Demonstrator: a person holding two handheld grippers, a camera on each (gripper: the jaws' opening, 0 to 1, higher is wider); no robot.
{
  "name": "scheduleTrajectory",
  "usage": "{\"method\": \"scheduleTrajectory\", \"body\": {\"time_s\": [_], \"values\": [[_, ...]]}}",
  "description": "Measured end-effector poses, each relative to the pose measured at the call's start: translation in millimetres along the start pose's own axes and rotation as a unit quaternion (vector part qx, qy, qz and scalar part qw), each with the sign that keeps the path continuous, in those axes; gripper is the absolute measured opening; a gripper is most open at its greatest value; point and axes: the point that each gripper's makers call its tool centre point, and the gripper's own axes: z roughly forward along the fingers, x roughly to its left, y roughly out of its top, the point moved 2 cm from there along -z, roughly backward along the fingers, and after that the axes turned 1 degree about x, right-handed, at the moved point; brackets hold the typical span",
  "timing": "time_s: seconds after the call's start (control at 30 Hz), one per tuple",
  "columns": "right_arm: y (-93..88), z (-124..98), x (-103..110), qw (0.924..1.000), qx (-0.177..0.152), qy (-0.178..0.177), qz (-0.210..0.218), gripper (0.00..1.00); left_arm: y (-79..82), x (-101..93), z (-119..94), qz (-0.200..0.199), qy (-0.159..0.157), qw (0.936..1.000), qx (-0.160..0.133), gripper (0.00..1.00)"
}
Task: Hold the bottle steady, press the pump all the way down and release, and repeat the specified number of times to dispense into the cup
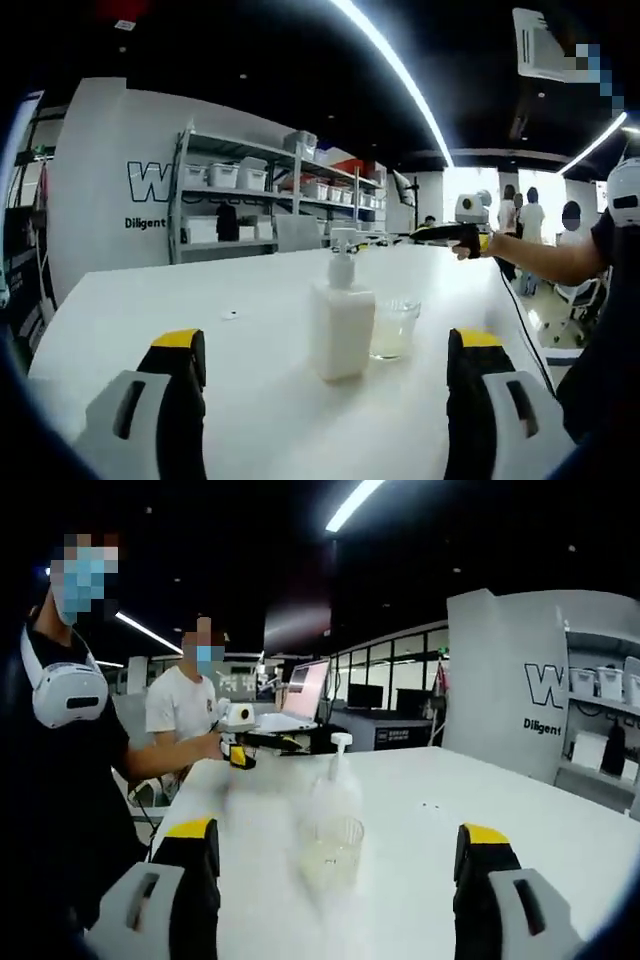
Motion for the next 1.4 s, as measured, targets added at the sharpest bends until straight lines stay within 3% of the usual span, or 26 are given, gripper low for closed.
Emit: {"method": "scheduleTrajectory", "body": {"time_s": [0.23, 0.77, 1.0, 1.4], "values": [[-13.9, -5.9, 1.6, 0.9999, 0.012, -0.002, 0.012, 0.99, 5.4, 0.9, -6.3, 0.017, -0.006, 0.9998, 0.001, 0.99], [-27.6, -16.8, 3.1, 0.9988, 0.048, 0.007, 0.01, 0.99, -4.7, 4.0, -13.0, 0.039, -0.023, 0.9983, 0.037, 0.99], [-40.3, -29.4, -4.8, 0.9967, 0.081, -0.001, 0.004, 0.99, -6.6, 10.5, -14.9, 0.038, -0.025, 0.9979, 0.046, 0.99], [-48.0, -45.5, -15.0, 0.9949, 0.1, -0.009, 0.014, 0.99, -18.6, 12.0, -15.6, 0.026, -0.038, 0.996, 0.076, 0.99]]}}
